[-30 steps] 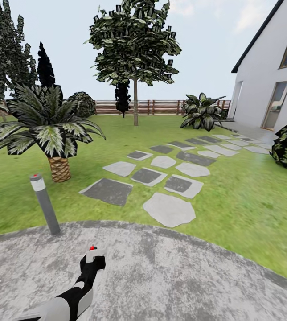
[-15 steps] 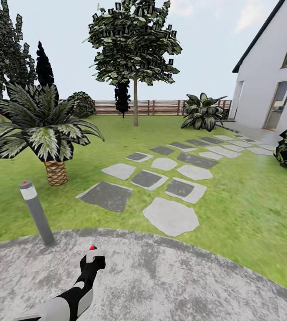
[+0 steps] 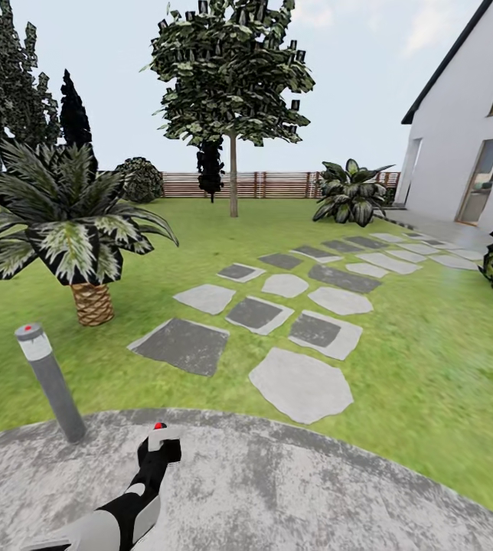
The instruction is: In the garden, pick up the pesticide atomizer on the floor and spray pesticide onto both trees until each tree trunk is fully covered.
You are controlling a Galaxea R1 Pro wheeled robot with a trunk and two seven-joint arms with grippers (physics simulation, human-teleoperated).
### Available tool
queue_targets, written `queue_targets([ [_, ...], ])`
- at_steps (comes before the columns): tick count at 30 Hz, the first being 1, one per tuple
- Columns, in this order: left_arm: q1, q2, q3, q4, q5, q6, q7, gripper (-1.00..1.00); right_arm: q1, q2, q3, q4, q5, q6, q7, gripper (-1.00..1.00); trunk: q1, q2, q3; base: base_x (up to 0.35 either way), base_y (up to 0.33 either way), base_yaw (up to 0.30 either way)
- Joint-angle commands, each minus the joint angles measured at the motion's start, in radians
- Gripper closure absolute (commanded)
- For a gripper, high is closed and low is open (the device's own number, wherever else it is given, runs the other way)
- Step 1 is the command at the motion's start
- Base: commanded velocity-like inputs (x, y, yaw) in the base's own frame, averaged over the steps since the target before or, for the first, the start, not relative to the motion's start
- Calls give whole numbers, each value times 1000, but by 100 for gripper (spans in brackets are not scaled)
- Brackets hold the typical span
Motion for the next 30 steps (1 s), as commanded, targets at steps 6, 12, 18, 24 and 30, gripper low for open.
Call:
queue_targets([
  [6, 0, 0, -1, 0, 0, 0, 0, 100, 0, 0, 0, 0, 0, 0, 0, -100, 0, 0, 0, 350, 115, 0],
  [12, 0, 0, -1, 0, 0, 1, 0, 100, 0, 0, 0, 0, 0, 0, 0, -100, 0, 0, 0, 350, 100, 0],
  [18, 0, -1, -1, 0, 0, 2, 0, 100, 0, 0, 0, 0, 0, 0, 0, -100, 0, 0, 0, 350, 23, 0],
  [24, 0, -1, -1, 0, -1, 2, 0, 100, 0, 0, 0, 0, 0, 0, 0, -100, 0, 0, 0, 350, 3, 0],
  [30, 0, -2, -1, 0, 0, 2, -1, 100, 0, -2, 0, 0, -1, -1, 0, -100, 0, 0, 0, 350, 0, 0],
])
